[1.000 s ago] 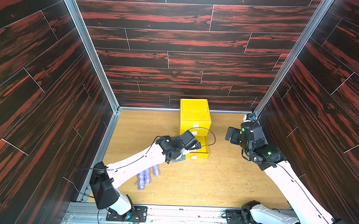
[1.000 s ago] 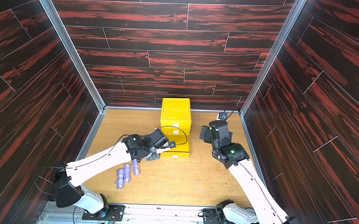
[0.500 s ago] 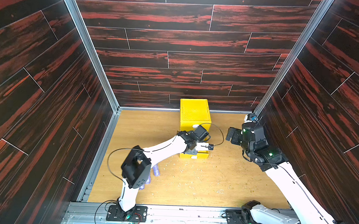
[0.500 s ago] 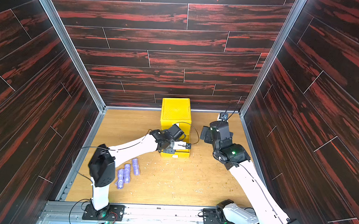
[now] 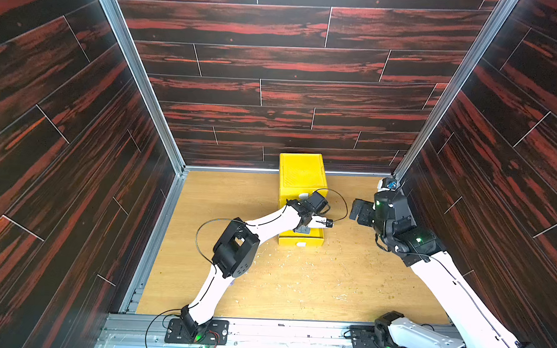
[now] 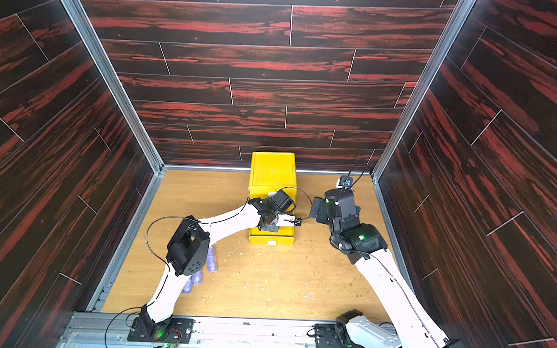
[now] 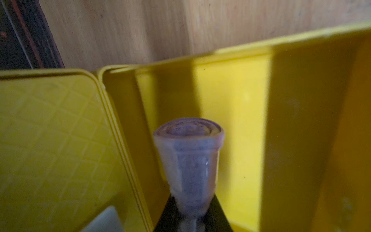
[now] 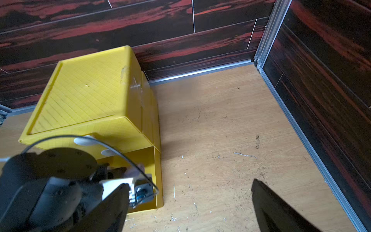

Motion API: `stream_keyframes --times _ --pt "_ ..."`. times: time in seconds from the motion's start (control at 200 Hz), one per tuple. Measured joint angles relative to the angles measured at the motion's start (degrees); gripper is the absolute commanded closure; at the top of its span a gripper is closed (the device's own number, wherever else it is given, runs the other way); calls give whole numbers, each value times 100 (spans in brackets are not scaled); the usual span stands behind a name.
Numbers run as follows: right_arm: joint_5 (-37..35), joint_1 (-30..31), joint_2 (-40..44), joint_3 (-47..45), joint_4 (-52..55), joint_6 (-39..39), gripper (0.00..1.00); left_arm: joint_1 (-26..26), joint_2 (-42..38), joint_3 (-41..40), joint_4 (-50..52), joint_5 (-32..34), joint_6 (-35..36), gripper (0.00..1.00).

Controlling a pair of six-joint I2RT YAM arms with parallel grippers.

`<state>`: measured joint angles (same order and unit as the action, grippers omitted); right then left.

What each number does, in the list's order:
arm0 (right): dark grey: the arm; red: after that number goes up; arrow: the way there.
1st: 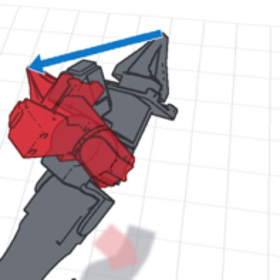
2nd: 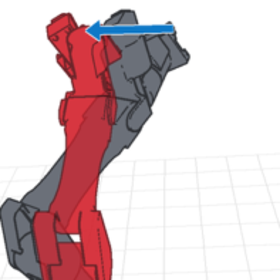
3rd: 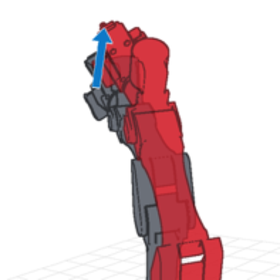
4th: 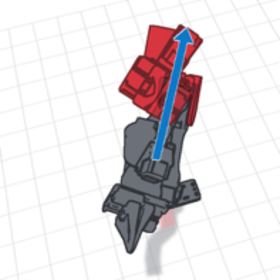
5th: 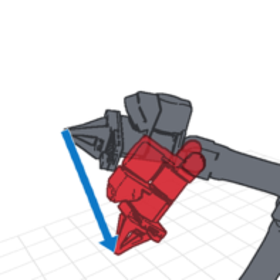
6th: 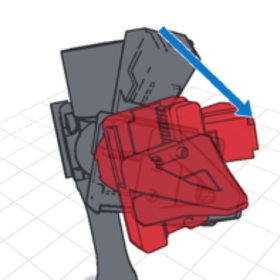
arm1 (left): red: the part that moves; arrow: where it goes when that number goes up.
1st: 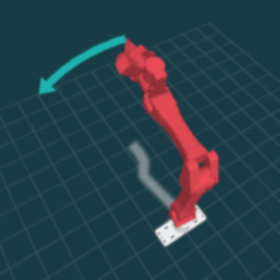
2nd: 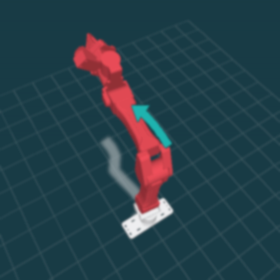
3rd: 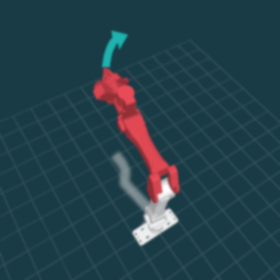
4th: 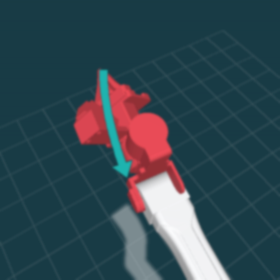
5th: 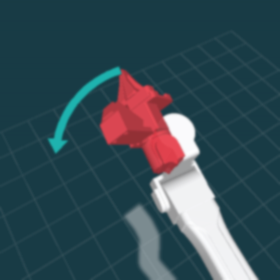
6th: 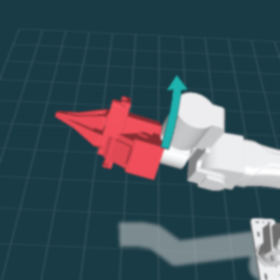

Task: Sort the rolls of trash bags by color and place them into the drawer
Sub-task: Place the roll of trash bags in the drawer.

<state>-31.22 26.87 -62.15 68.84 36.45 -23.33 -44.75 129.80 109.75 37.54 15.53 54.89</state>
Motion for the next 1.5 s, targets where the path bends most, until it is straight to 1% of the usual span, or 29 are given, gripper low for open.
stream_keyframes --times 0.23,0.501,0.927,1.062,1.263,1.498 --pt "52 0 0 -28 -26 0 2 164 177 431 90 50 48 68" --pt "61 0 0 -57 -44 2 2 166 264 457 173 46 90 54" --pt "63 0 -28 -57 -46 4 2 170 330 444 160 55 83 52" --pt "63 0 -55 -57 -46 7 2 173 295 299 44 74 81 51" --pt "66 0 -57 -57 -44 7 2 157 -184 -199 -50 133 57 51" --pt "63 0 -59 -52 -37 7 2 -20 -1333 -684 -223 278 -55 51"
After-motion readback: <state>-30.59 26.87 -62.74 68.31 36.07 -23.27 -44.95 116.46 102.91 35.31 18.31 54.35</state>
